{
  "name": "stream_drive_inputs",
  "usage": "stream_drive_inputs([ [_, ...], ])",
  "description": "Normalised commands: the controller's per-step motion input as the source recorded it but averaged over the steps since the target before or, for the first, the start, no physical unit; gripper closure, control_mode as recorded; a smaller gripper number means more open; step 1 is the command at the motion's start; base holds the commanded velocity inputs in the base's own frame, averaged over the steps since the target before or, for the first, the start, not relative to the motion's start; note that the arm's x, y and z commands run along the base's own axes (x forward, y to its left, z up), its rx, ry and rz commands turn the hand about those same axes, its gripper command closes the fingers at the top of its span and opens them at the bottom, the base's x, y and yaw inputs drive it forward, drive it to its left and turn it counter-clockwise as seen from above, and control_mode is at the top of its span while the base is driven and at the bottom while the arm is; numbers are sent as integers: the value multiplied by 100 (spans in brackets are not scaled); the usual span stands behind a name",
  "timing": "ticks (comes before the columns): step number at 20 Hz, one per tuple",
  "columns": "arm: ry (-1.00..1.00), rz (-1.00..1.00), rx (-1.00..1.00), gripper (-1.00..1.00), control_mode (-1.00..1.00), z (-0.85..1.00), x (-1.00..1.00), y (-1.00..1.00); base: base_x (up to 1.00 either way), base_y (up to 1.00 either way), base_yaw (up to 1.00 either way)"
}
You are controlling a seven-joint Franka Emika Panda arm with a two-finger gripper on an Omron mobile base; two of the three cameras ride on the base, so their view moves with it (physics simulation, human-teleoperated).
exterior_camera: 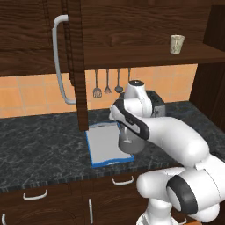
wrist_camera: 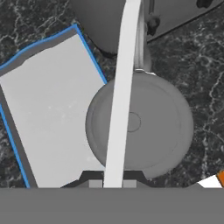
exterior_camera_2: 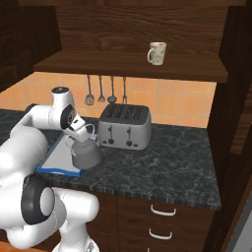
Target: Pick the kettle from the counter and place it on the tray. Then pick the mug from the cabinet and place it on the tray. Then close the cabinet doors.
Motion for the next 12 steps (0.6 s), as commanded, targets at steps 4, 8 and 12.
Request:
stream_drive_inputs([
  [4,0,2,0,100,-100,1,34,39,0,0,0],
  [8,0,0,0,100,-100,0,61,32,0,0,0],
  [12,0,0,0,100,-100,0,57,39,0,0,0],
])
